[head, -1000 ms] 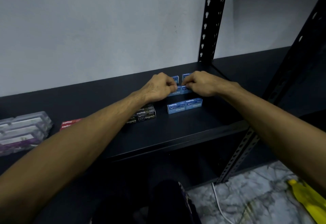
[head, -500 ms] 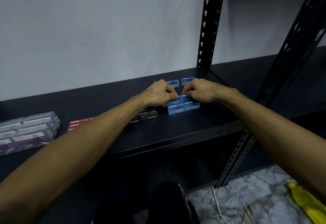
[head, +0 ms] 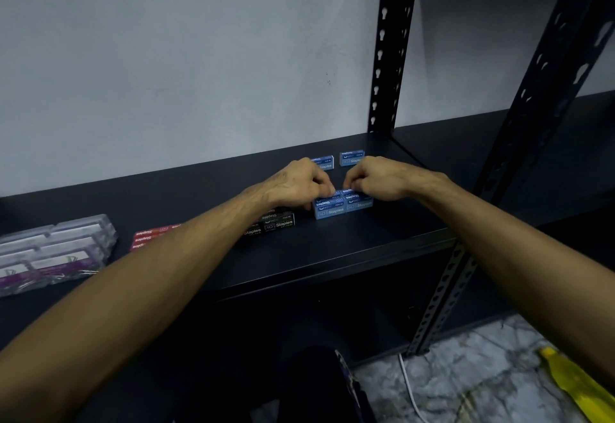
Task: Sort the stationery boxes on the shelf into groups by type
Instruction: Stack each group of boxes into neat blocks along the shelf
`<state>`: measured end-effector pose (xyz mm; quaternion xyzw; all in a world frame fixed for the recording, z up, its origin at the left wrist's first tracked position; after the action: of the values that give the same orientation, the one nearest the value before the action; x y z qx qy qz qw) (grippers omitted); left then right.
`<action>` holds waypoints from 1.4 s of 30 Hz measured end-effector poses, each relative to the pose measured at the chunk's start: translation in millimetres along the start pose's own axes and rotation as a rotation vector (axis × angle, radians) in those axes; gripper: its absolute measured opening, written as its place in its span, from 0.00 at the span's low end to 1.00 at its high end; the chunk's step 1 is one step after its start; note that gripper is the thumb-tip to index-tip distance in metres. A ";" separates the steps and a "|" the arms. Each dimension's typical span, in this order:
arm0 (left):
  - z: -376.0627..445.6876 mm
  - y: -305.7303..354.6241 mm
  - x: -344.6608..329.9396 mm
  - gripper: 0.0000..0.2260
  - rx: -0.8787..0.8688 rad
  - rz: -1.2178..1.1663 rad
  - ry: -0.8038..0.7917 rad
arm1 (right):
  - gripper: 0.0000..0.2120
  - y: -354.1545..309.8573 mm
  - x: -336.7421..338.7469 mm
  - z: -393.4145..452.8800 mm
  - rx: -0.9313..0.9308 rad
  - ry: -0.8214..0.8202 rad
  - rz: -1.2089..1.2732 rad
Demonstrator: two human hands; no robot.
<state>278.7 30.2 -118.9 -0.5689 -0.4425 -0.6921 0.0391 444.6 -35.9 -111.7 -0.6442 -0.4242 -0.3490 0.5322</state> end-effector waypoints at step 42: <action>74.4 -33.7 15.0 0.15 0.049 0.123 0.182 | 0.18 25.6 15.1 73.7 -0.114 0.285 -0.046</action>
<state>310.7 106.2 -128.5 -0.5286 -0.4181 -0.7262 0.1354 473.9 37.2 -122.0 -0.6073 -0.3385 -0.4726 0.5415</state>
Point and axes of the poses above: each hand's wrist, its own z-axis towards the middle knuckle, its own x-axis out of the back of the hand, y = z × x, the point moved 2 cm from there along z, towards the middle knuckle, and after that the axes turned 3 degrees about -x, right-handed, at the moved point
